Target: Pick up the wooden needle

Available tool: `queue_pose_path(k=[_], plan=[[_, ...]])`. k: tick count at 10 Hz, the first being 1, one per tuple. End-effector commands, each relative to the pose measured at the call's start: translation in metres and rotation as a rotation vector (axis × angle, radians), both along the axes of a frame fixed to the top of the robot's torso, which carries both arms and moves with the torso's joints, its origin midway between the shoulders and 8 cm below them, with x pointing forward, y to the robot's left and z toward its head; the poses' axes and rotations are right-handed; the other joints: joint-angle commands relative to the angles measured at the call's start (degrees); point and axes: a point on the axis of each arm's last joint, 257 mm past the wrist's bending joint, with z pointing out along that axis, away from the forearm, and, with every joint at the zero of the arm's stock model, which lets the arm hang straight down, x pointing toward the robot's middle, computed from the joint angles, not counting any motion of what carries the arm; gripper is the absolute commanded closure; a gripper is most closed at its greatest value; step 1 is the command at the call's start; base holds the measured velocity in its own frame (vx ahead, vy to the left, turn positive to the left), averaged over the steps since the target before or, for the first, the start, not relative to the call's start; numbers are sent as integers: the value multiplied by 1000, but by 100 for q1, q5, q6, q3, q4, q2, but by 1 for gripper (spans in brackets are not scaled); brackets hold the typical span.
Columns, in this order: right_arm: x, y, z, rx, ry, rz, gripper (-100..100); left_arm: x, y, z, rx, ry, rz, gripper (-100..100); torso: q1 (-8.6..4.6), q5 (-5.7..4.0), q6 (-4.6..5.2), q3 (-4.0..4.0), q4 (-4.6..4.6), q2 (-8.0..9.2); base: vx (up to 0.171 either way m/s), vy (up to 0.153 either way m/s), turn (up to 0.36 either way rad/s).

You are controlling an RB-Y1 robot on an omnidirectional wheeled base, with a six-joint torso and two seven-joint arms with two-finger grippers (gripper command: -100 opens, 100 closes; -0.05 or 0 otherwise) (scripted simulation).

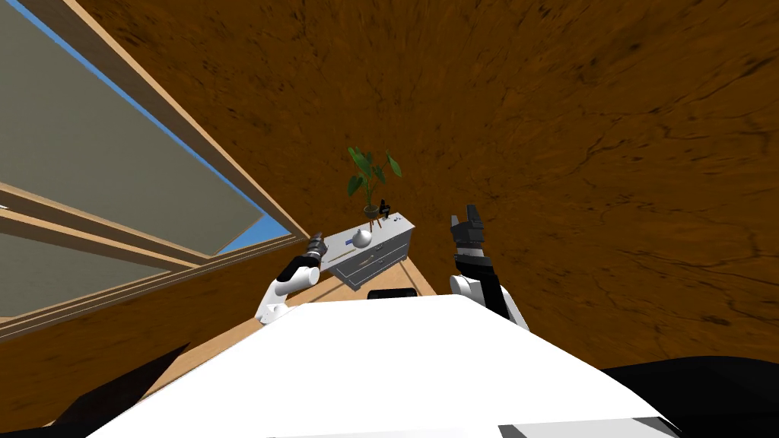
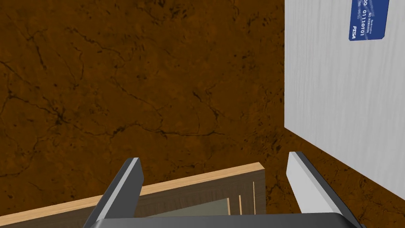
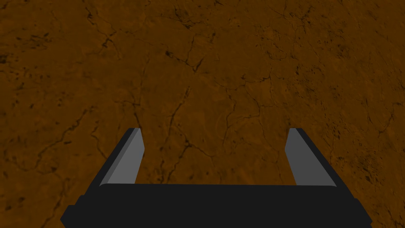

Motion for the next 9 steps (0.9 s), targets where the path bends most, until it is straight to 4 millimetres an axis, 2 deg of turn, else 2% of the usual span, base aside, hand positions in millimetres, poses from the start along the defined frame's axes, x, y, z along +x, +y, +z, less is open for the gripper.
queue_pose_path(k=[1,2,5,7,8,9], plan=[[0,0,0,0,0,0,0,-2,10,-15,-16,51,21,-100,0,0,0,0,0,0,29,-11,-68],[0,0,0,0,0,0,0,-3,10,-21,-24,75,23,-100,0,0,2,0,0,-1,30,-14,-37],[0,0,0,0,0,0,0,-10,30,-50,-60,174,64,-100,-3,-1,0,-4,-1,-7,46,-18,-55],[0,0,0,0,0,0,0,-14,29,-59,-73,212,66,-100,-2,0,0,-4,-1,-7,30,-7,-13],[0,0,0,0,0,0,0,-19,38,-72,-93,257,87,-100,0,0,-1,1,0,1,35,-11,-68],[0,0,0,0,0,0,0,-22,38,-77,-100,280,88,-100,-1,0,1,-1,0,-2,36,-13,-38]])
